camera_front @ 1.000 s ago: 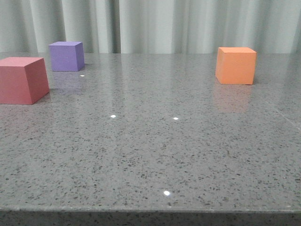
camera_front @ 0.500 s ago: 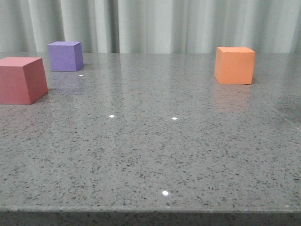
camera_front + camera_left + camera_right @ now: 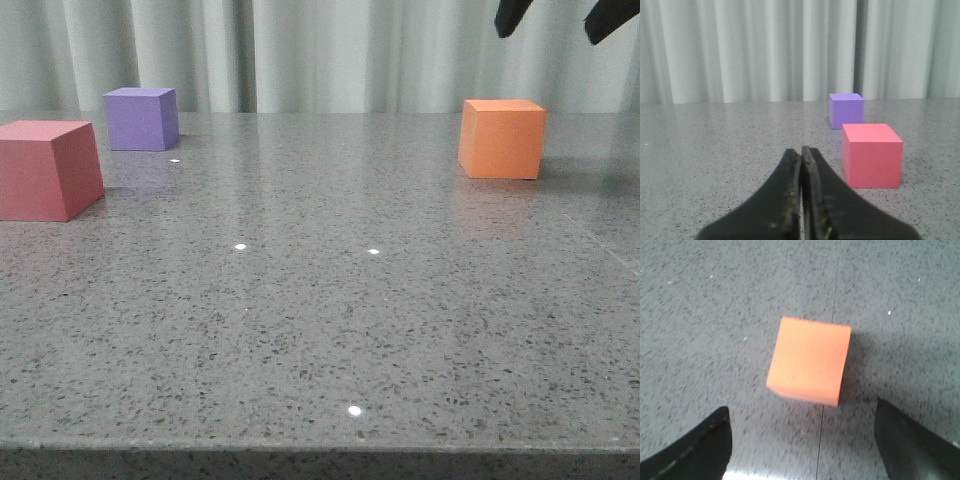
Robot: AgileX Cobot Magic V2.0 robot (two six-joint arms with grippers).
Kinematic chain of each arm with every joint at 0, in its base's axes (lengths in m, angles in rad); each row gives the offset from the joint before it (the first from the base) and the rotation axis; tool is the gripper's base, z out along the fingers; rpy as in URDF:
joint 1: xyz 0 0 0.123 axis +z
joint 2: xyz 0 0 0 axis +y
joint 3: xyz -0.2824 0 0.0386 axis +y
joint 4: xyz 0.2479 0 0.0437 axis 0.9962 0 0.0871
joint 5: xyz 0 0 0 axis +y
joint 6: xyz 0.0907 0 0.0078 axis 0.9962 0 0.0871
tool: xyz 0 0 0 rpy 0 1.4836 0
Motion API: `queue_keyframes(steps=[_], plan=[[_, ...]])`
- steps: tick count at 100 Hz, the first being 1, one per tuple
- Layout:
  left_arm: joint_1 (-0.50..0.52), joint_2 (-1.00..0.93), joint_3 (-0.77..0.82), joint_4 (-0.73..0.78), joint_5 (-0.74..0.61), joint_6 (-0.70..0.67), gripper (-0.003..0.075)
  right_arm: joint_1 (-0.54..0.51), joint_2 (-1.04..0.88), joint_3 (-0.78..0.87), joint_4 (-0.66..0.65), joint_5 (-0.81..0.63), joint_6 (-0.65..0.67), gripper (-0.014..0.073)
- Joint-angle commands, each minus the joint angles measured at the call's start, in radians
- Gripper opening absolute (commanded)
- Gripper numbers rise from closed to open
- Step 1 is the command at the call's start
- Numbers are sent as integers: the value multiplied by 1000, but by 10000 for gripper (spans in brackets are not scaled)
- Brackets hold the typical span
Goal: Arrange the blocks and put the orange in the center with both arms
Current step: 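Lower the right gripper over the orange cube and close on it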
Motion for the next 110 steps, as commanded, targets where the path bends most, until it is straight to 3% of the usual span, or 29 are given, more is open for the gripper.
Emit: queue_keyframes(steps=[1, 74, 82, 97, 110], plan=[[-1, -38, 42, 0, -81, -3, -20, 0, 13, -80, -46, -32, 26, 583], [-1, -38, 42, 0, -81, -3, -20, 0, 212, -123, -52, -84, 58, 577], [-1, -38, 42, 0, -81, -3, -20, 0, 222, -123, -52, -80, 60, 517], [-1, -38, 42, 0, -81, -3, -20, 1, 222, -127, -41, -61, 68, 316], [-1, -38, 42, 0, -81, -3, -20, 11, 206, -164, -19, -9, 71, 307]])
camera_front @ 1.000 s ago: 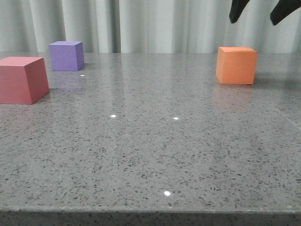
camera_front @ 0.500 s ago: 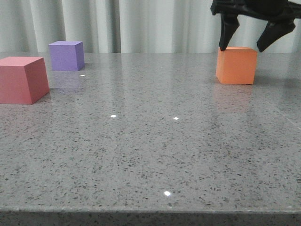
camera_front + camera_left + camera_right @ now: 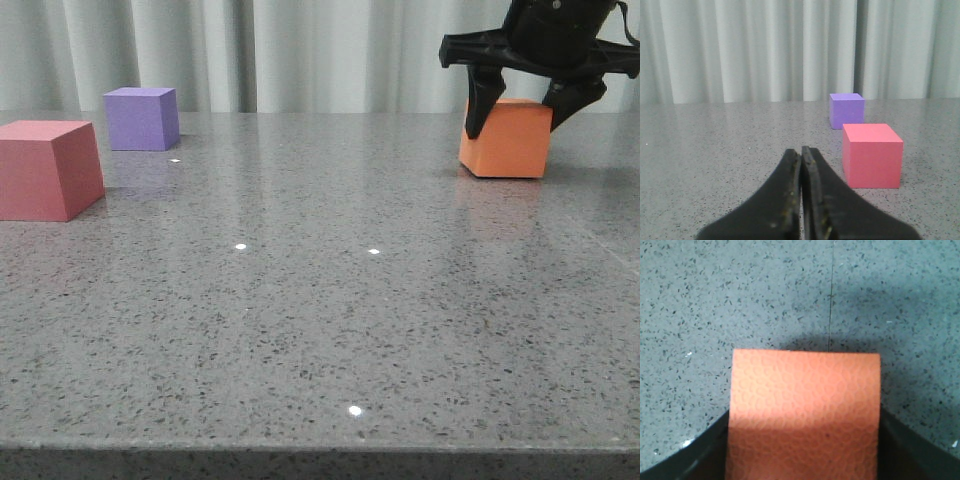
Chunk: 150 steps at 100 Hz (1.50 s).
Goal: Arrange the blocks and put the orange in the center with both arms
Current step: 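Lower the right gripper over the orange cube and close on it, then carry the orange cube with the right gripper toward the table center, then set the orange cube down, open the right gripper and lift away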
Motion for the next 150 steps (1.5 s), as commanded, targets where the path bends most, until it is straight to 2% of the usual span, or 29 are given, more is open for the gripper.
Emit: queue_keyframes(steps=[1, 25, 44, 58, 87, 109, 119, 137, 150], plan=[[-1, -38, 42, 0, -81, -3, -20, 10, -66, -66, 8, 5, 6, 307], [-1, -38, 42, 0, -81, -3, -20, 126, -48, -201, -21, 58, 118, 307], [-1, -38, 42, 0, -81, -3, -20, 250, 29, -309, -151, 67, 336, 307], [-1, -38, 42, 0, -81, -3, -20, 327, 118, -425, -227, 115, 427, 307], [-1, -38, 42, 0, -81, -3, -20, 411, 307, -688, -245, 237, 442, 307], [-1, -38, 42, 0, -81, -3, -20, 426, 357, -737, -240, 251, 442, 316], [-1, -38, 42, 0, -81, -3, -20, 426, 361, -737, -233, 251, 442, 384], [-1, -38, 42, 0, -81, -3, -20, 427, 361, -737, -228, 241, 442, 604], [-1, -38, 42, 0, -81, -3, -20, 428, 360, -737, -217, 242, 442, 623]])
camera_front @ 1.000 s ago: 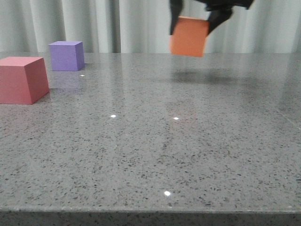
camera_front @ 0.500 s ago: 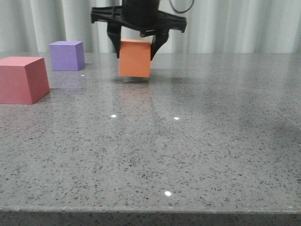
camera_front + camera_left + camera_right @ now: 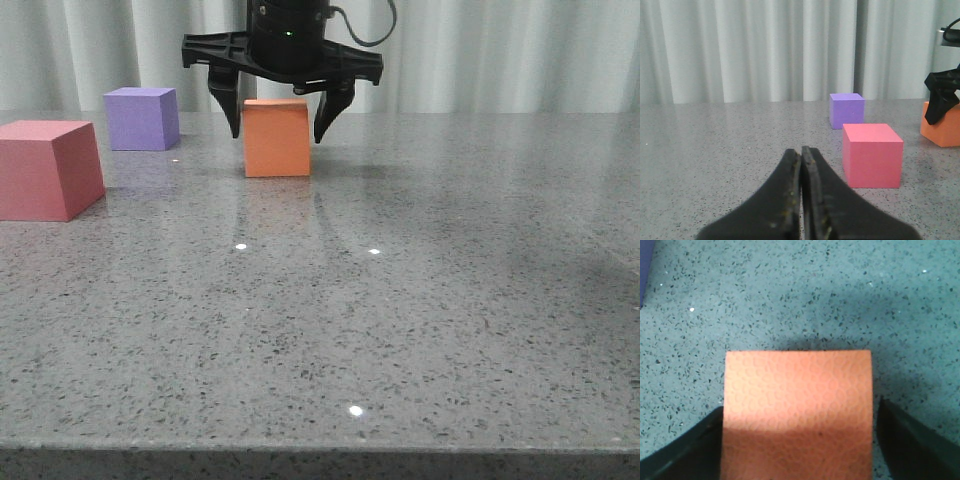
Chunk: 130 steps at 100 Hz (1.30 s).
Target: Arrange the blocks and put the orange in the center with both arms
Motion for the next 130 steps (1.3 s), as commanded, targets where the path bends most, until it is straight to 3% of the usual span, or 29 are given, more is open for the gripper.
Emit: queue_keyframes(steps=[1, 27, 46, 72, 86, 107, 130], plan=[[-1, -38, 42, 0, -81, -3, -20, 0, -64, -34, -14, -36, 0, 623], [-1, -38, 42, 0, -81, -3, -20, -1, -113, -35, -14, -34, -47, 623], [-1, -38, 42, 0, -81, -3, -20, -17, -195, -36, 12, -27, -214, 623], [-1, -38, 42, 0, -81, -3, -20, -116, -286, -30, 36, 81, -414, 623], [-1, -38, 42, 0, -81, -3, -20, -173, -341, 14, 37, 101, -448, 623], [-1, -38, 42, 0, -81, -3, -20, -272, -480, 224, 37, 51, -466, 623], [-1, -38, 42, 0, -81, -3, -20, -388, -741, 662, 38, -151, -465, 623]])
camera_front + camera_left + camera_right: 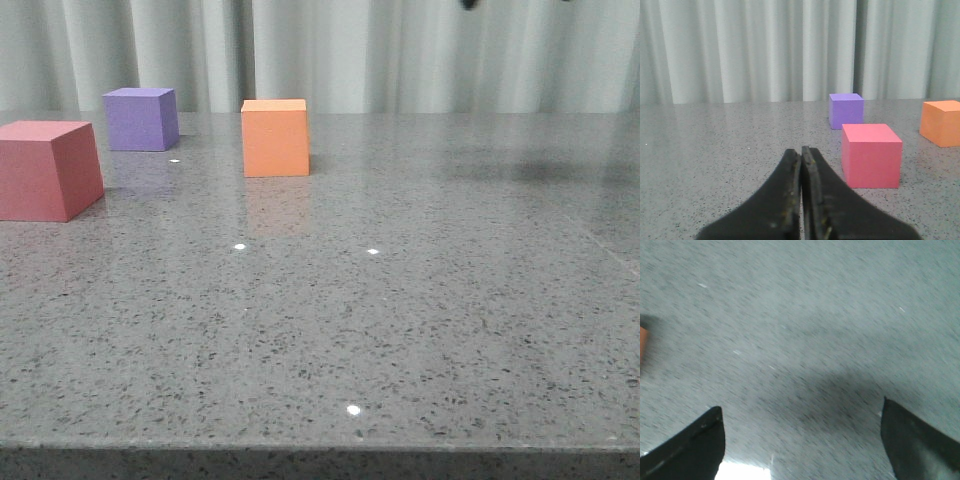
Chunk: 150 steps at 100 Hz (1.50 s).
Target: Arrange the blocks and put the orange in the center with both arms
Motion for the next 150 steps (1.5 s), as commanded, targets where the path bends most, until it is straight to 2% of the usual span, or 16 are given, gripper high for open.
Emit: queue_keyframes(steps=[1, 33, 62, 92, 127, 137, 144, 150], plan=[[-1, -38, 42, 0, -81, -3, -20, -44, -150, 131, -14, -128, -11, 623], [-1, -38, 42, 0, -81, -3, -20, -177, -550, 613, -14, -280, -8, 623], [-1, -38, 42, 0, -81, -3, -20, -192, -951, 946, -14, -386, -8, 623], [-1, -38, 42, 0, -81, -3, -20, -192, -1291, 1150, -28, -435, -8, 623], [-1, -38, 42, 0, -81, -3, -20, -192, -1340, 1227, -30, -510, -8, 622], [-1, -38, 42, 0, -81, -3, -20, -192, -1340, 1227, -30, -533, -8, 544], [-1, -38, 42, 0, -81, -3, -20, -192, -1340, 1227, -30, -541, -8, 409], [-1, -38, 42, 0, -81, -3, -20, -192, -1340, 1227, -30, -541, -8, 253]])
